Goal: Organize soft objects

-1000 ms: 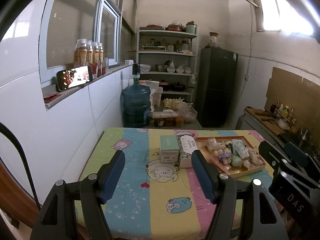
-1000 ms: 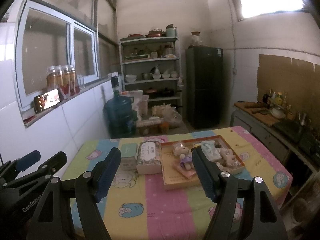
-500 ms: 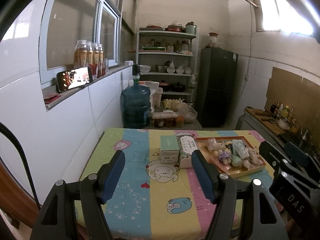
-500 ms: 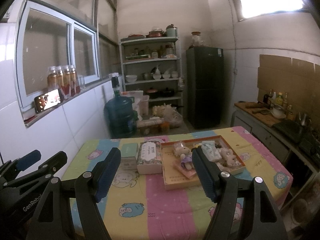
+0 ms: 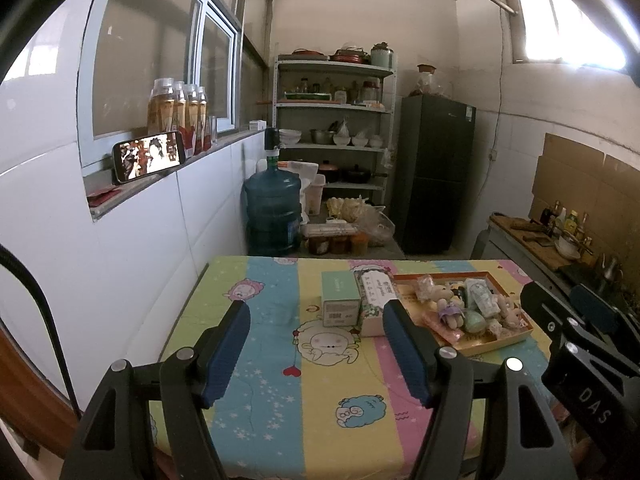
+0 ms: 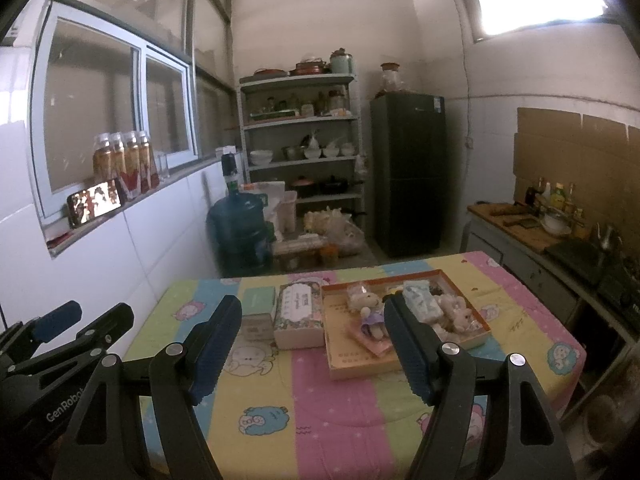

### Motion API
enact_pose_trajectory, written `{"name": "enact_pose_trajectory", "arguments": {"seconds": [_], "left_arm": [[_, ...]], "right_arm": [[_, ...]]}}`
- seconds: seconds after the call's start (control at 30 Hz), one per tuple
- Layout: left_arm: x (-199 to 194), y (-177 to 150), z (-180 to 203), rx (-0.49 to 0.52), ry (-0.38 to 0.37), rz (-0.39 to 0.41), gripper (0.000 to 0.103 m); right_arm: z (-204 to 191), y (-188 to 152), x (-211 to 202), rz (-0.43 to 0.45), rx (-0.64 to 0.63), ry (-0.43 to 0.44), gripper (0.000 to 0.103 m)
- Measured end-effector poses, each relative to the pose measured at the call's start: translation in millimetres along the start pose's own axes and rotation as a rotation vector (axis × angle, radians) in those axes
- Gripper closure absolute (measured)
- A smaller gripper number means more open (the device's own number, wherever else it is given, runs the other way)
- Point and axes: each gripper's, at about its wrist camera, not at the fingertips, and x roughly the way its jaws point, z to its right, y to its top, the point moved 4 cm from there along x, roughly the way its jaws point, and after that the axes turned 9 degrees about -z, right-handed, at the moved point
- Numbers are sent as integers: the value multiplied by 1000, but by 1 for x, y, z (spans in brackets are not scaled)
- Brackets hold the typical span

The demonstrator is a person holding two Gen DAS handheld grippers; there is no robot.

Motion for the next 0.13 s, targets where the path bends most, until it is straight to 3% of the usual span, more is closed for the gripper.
{"name": "enact_pose_trajectory", "arguments": {"seconds": [0.13], "left_arm": [[2, 2, -2, 1, -1, 0, 34]], "right_arm": [[-1, 0, 0, -2, 1, 0, 28]]}}
